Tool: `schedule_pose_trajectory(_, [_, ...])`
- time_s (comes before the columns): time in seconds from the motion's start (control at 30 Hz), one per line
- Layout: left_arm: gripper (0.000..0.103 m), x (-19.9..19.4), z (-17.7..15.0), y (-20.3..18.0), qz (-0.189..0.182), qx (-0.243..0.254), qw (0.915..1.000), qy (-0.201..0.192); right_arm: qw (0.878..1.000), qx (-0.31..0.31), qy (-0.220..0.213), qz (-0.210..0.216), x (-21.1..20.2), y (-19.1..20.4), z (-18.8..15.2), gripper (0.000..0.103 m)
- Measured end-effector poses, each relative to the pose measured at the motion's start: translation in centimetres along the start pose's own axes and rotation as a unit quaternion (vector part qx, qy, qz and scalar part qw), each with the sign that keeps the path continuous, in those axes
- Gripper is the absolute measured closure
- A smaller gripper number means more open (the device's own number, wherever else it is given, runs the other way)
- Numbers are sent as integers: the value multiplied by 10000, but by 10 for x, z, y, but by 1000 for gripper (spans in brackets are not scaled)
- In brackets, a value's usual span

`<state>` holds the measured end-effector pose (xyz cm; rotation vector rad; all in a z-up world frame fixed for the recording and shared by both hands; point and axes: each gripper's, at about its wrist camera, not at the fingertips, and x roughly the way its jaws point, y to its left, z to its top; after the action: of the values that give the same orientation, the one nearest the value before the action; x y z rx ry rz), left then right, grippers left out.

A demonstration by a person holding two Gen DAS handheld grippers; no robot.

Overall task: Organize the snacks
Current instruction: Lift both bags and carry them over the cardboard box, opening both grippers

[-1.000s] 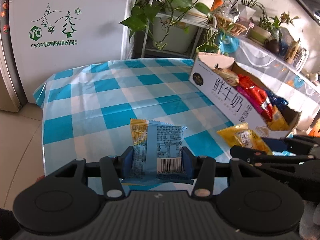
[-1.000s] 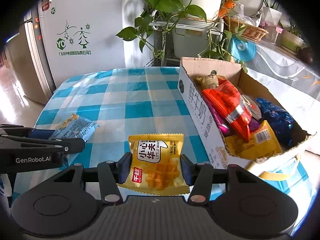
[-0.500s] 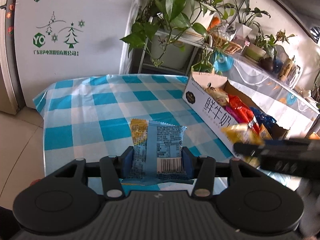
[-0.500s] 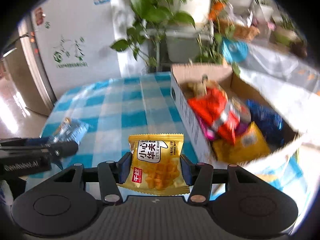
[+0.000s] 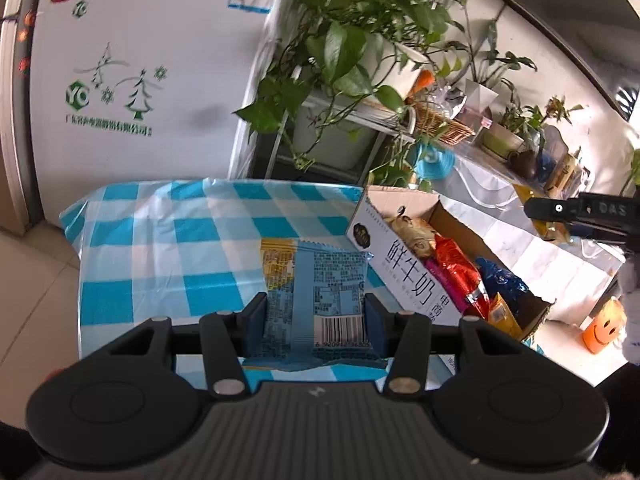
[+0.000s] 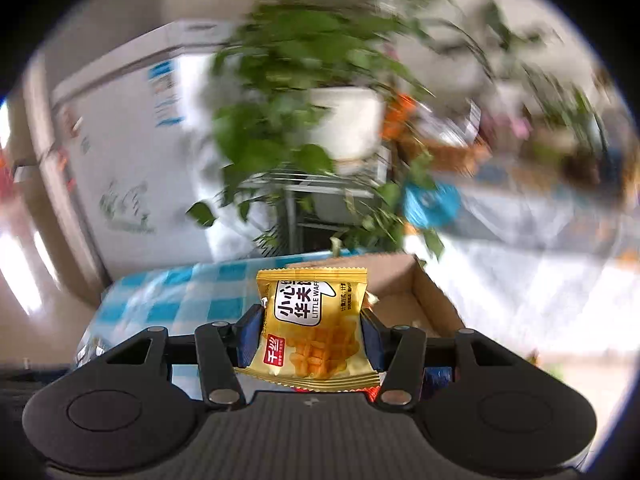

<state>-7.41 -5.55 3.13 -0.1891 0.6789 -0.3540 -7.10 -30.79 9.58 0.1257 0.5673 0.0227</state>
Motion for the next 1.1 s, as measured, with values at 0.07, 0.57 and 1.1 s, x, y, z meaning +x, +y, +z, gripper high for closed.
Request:
schedule_pose_trajectory(0.07, [54, 0, 2, -5, -28, 31, 10000, -2, 9985, 524, 36, -135, 6, -19, 1, 45])
schedule_pose_trajectory(0.57, [53, 34, 25, -77, -580, 268, 9979, 116, 9803, 1764, 189, -865, 10, -77, -10, 45])
schedule_pose_trajectory(1.1, [53, 124, 80, -153, -759, 206, 9961, 409, 9680, 2256, 487, -991, 15, -92, -17, 45])
